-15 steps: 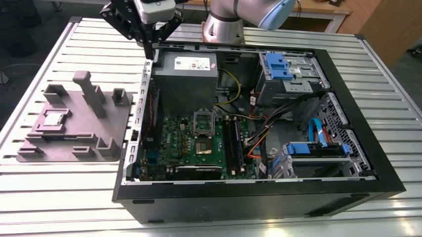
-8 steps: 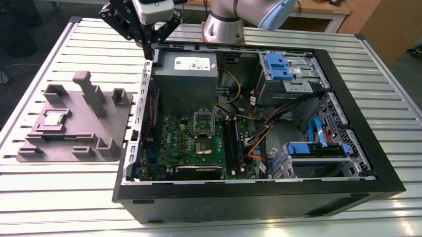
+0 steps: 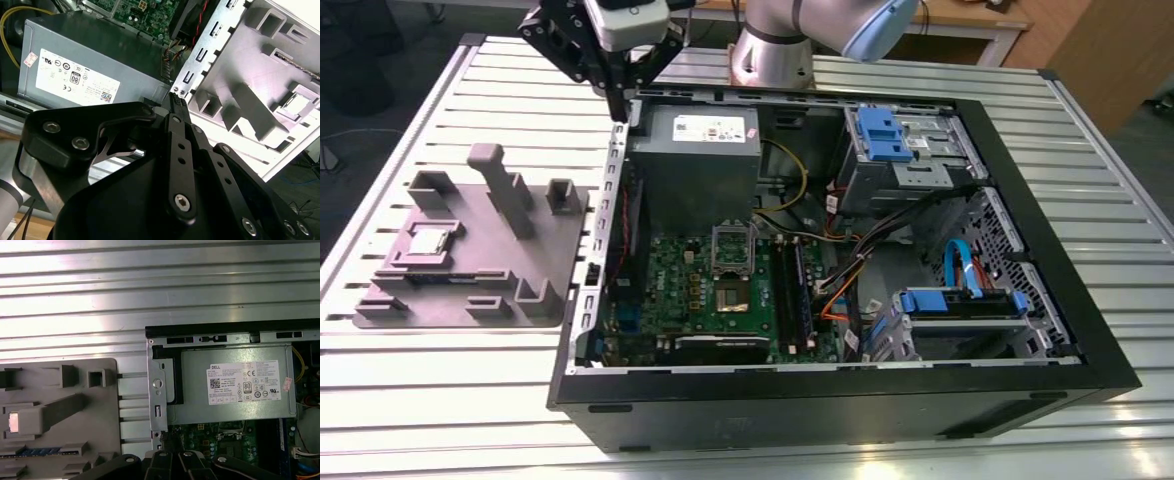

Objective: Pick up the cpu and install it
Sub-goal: 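Reach for the cpu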

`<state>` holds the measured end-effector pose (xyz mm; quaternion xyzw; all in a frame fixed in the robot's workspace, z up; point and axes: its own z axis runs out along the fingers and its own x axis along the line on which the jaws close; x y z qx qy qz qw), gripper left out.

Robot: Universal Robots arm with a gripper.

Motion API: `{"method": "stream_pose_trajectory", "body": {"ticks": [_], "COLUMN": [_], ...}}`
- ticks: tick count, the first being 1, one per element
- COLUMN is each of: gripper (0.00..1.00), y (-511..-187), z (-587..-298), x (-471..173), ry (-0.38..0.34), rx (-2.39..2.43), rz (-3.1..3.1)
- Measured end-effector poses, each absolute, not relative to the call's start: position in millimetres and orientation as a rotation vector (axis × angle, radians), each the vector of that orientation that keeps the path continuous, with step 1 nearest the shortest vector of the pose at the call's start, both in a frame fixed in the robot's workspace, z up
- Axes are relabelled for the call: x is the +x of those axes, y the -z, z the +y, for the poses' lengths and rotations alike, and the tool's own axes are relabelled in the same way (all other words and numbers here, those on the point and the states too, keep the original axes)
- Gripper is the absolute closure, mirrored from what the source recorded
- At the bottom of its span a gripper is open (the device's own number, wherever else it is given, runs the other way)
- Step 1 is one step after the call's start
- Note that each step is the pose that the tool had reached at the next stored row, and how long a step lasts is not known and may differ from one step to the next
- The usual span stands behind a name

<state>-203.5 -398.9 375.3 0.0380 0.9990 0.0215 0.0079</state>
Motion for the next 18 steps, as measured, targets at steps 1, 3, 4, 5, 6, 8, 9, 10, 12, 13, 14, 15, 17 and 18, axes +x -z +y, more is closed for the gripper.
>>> {"method": "stream_pose_trajectory", "body": {"ticks": [1, 3, 4, 5, 6, 8, 9, 10, 12, 13, 14, 15, 17, 18], "gripper": [0.90, 0.90, 0.90, 0.90, 0.90, 0.90, 0.90, 0.90, 0.90, 0.90, 0.90, 0.90, 0.90, 0.90], "y": [-375.2, -374.9, -374.7, -374.6, -374.5, -374.2, -373.6, -373.4, -373.2, -373.1, -373.0, -372.9, -372.6, -372.5], "z": [-398.9, -398.9, -398.9, -398.9, -398.9, -398.9, -398.9, -398.9, -398.9, -398.9, -398.9, -398.9, -398.9, -398.9], "x": [-203.7, -204.2, -204.4, -204.6, -204.8, -205.3, -206.1, -206.3, -206.5, -206.7, -206.8, -206.9, -207.2, -207.4], "ry": [-0.067, -0.067, -0.067, -0.067, -0.067, -0.067, -0.067, -0.067, -0.067, -0.067, -0.067, -0.067, -0.067, -0.067], "rx": [0.119, 0.119, 0.119, 0.119, 0.119, 0.119, 0.119, 0.119, 0.119, 0.119, 0.119, 0.119, 0.119, 0.119], "rz": [3.123, 3.123, 3.123, 3.123, 3.123, 3.123, 3.124, 3.124, 3.124, 3.124, 3.124, 3.124, 3.125, 3.125]}}
